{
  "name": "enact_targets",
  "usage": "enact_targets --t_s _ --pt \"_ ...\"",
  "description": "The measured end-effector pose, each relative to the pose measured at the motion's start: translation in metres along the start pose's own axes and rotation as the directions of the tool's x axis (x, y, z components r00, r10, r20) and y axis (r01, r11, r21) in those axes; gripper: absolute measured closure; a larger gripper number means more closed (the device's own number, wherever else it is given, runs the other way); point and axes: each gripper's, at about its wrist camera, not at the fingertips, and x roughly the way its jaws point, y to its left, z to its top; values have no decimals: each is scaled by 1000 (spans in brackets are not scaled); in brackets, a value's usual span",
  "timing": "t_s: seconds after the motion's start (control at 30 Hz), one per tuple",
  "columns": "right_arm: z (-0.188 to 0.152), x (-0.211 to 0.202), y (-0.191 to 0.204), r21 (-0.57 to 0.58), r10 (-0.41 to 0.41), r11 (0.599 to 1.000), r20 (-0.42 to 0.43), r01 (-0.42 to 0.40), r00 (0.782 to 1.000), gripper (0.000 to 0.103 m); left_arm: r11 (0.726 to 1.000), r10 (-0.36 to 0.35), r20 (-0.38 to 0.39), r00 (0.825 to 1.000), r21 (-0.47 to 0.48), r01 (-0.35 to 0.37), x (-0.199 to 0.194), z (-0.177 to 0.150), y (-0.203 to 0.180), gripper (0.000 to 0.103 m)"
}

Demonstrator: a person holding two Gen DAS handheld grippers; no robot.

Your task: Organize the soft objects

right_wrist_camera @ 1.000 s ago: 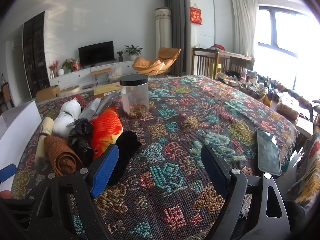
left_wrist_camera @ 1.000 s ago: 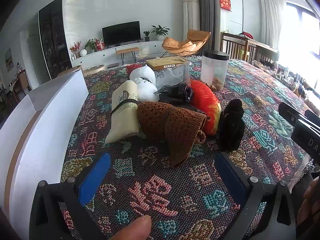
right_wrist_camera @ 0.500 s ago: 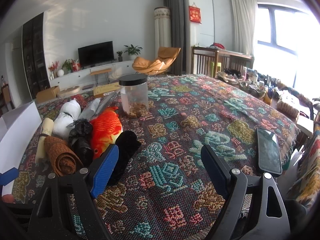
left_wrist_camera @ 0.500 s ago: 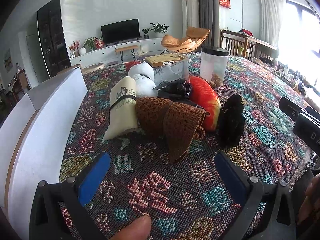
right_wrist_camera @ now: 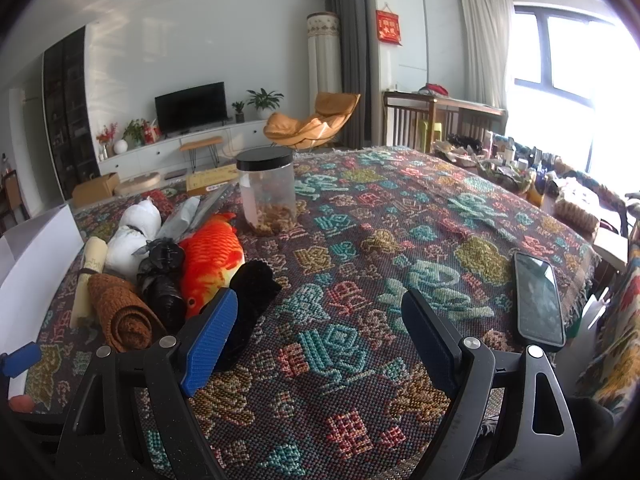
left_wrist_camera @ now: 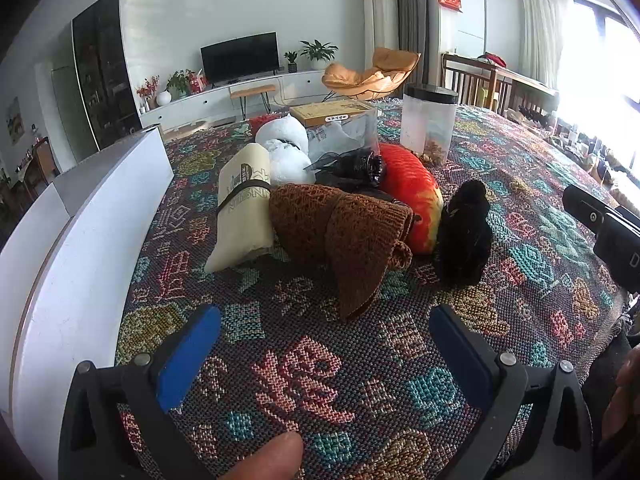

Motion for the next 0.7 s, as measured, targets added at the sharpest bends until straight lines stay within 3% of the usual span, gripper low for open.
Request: enact_targets --t_s 0.43,0.7 --pt "-3 3 -2 18 4 1000 -11 -4 1000 16 1000 4 -28 1000 -5 -4 8 -4 2 0" --pt "-4 3 -2 20 5 1000 -13 -5 1000 16 1000 -2 -102 995 -13 1 29 -11 7 0"
